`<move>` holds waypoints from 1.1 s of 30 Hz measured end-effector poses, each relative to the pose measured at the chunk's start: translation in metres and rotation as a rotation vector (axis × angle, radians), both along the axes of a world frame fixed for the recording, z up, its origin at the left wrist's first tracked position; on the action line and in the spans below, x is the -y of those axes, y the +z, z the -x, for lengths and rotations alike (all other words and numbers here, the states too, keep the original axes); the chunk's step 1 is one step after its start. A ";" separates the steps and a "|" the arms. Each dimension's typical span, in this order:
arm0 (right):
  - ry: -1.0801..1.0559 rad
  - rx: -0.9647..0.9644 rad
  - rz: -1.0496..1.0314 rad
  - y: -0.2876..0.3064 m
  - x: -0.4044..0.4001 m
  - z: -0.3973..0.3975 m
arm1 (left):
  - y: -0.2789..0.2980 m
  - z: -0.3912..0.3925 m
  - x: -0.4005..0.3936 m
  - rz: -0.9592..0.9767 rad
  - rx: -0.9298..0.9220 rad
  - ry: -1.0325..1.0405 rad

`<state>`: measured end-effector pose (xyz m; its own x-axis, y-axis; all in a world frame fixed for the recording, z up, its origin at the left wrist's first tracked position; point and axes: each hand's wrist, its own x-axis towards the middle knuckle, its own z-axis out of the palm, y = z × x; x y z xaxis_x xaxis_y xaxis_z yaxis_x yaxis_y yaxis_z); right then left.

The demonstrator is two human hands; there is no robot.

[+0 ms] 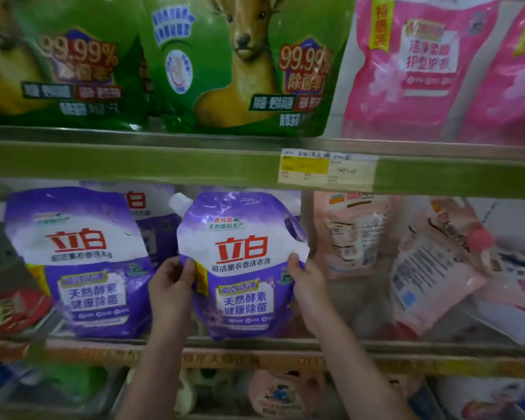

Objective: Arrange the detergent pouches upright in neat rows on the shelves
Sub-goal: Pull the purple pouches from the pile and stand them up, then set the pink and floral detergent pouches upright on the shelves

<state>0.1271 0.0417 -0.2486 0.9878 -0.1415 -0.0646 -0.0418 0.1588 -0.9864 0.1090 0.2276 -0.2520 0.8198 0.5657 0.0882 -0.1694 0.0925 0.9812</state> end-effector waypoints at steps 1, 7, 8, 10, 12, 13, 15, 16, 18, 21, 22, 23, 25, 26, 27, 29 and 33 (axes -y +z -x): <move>0.009 0.006 0.000 0.000 0.002 0.001 | 0.003 0.002 0.001 -0.101 0.003 -0.003; -0.028 0.066 0.021 0.000 0.014 0.015 | 0.012 0.042 0.051 -0.760 0.133 0.265; -0.047 0.068 0.021 0.000 0.018 0.018 | 0.011 0.048 0.064 -0.808 0.234 0.232; -0.132 0.046 0.026 -0.001 0.030 0.026 | 0.006 0.054 0.090 -0.852 0.367 0.070; -0.215 0.016 0.048 -0.003 0.044 0.033 | 0.000 0.057 0.109 -0.829 0.386 -0.129; -0.256 0.005 0.054 -0.006 0.053 0.038 | -0.004 0.057 0.118 -0.806 0.387 -0.224; -0.320 -0.020 0.066 -0.011 0.073 0.052 | -0.014 0.057 0.135 -0.787 0.351 -0.368; -0.350 -0.032 0.073 -0.012 0.084 0.059 | -0.018 0.057 0.143 -0.782 0.329 -0.424; -0.414 -0.044 0.069 -0.017 0.110 0.074 | -0.026 0.057 0.161 -0.773 0.306 -0.523; -0.519 -0.070 0.045 -0.024 0.151 0.085 | -0.034 0.055 0.182 -0.750 0.205 -0.653; -0.551 -0.058 0.044 -0.026 0.163 0.086 | -0.036 0.054 0.188 -0.764 0.184 -0.675; -0.569 -0.040 0.053 -0.027 0.175 0.086 | -0.038 0.052 0.195 -0.784 0.168 -0.690; -0.579 -0.021 0.074 -0.029 0.196 0.083 | -0.039 0.047 0.212 -0.805 0.141 -0.702; -0.585 -0.013 0.088 -0.030 0.207 0.079 | -0.038 0.044 0.223 -0.818 0.137 -0.700; -0.589 -0.001 0.107 -0.029 0.217 0.075 | -0.037 0.042 0.235 -0.838 0.140 -0.698; -0.585 0.035 0.165 -0.025 0.237 0.063 | -0.034 0.038 0.262 -0.852 0.166 -0.707; -0.487 0.078 0.262 -0.010 0.285 0.038 | -0.029 0.029 0.323 -0.813 0.166 -0.635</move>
